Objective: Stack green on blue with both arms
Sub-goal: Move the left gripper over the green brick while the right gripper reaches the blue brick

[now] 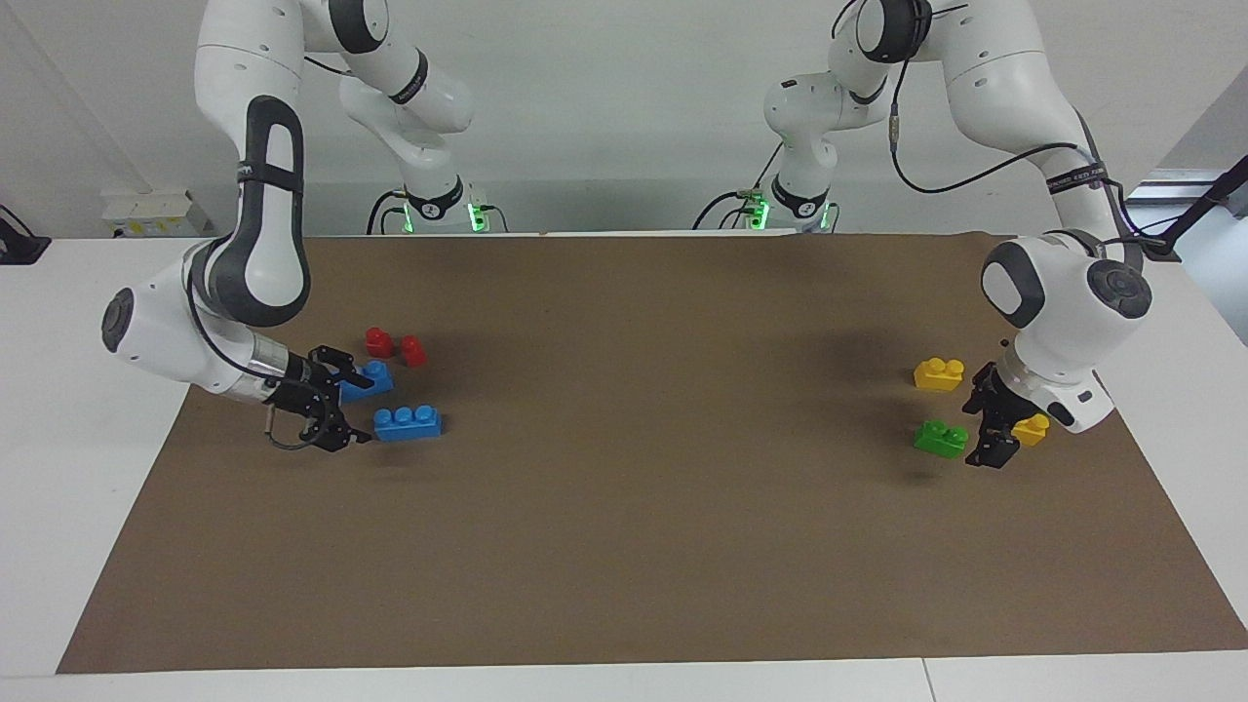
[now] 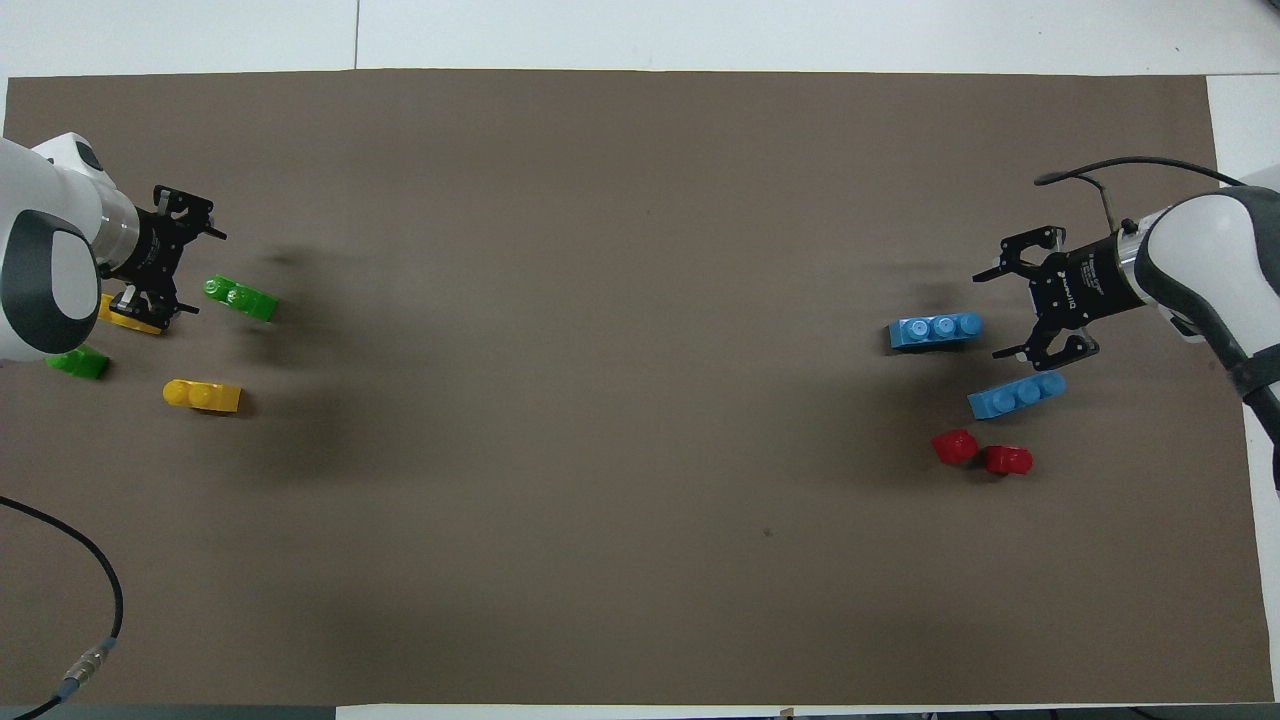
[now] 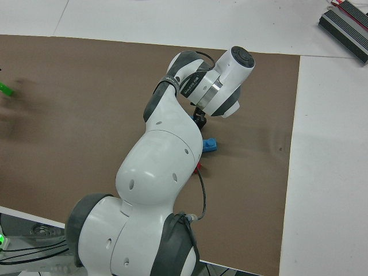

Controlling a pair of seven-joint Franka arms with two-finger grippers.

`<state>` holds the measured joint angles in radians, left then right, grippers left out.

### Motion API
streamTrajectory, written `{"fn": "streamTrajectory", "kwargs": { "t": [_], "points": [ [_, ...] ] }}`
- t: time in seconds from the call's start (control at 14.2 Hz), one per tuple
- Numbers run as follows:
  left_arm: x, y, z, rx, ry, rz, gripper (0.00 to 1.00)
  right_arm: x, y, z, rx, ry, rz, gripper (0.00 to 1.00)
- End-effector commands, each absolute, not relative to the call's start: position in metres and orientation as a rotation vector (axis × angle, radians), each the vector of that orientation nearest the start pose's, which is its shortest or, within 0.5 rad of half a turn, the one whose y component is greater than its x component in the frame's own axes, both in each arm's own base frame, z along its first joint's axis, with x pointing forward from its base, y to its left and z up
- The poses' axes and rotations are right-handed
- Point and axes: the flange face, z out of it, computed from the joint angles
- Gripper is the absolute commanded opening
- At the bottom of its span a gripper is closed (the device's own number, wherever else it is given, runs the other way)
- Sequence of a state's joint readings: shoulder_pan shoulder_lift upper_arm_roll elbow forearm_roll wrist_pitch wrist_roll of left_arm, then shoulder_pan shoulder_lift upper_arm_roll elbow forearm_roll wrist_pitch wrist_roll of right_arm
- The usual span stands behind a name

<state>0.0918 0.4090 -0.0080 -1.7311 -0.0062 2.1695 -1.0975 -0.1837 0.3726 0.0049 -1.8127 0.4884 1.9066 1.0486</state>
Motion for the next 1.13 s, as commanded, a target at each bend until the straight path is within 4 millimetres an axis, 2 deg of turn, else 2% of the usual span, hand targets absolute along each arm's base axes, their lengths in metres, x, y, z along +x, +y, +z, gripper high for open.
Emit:
{"fn": "streamTrajectory", "kwargs": {
  "t": [0.0,0.14,0.49,0.63,0.91,1.06],
  "points": [
    [0.656,0.051,0.325,-2.616,-1.790,-0.031,1.00,0.604,-0.072,0.320,-2.084,1.833,0.602,0.98],
    [0.648,0.050,0.314,-2.620,-1.770,-0.021,1.00,0.602,-0.073,0.315,-2.082,1.840,0.594,0.98],
    [0.646,0.049,0.312,-2.621,-1.762,-0.010,1.00,0.597,-0.072,0.303,-2.099,1.810,0.577,0.98],
    [0.646,0.051,0.312,-2.621,-1.759,-0.008,0.98,0.595,-0.063,0.295,-2.125,1.788,0.559,0.98],
    [0.645,0.055,0.314,-2.641,-1.726,-0.002,0.84,0.596,-0.063,0.289,-2.123,1.796,0.537,0.98],
    [0.646,0.055,0.315,-2.640,-1.724,-0.001,0.65,0.594,-0.065,0.280,-2.118,1.813,0.508,0.98]
  ]
}}
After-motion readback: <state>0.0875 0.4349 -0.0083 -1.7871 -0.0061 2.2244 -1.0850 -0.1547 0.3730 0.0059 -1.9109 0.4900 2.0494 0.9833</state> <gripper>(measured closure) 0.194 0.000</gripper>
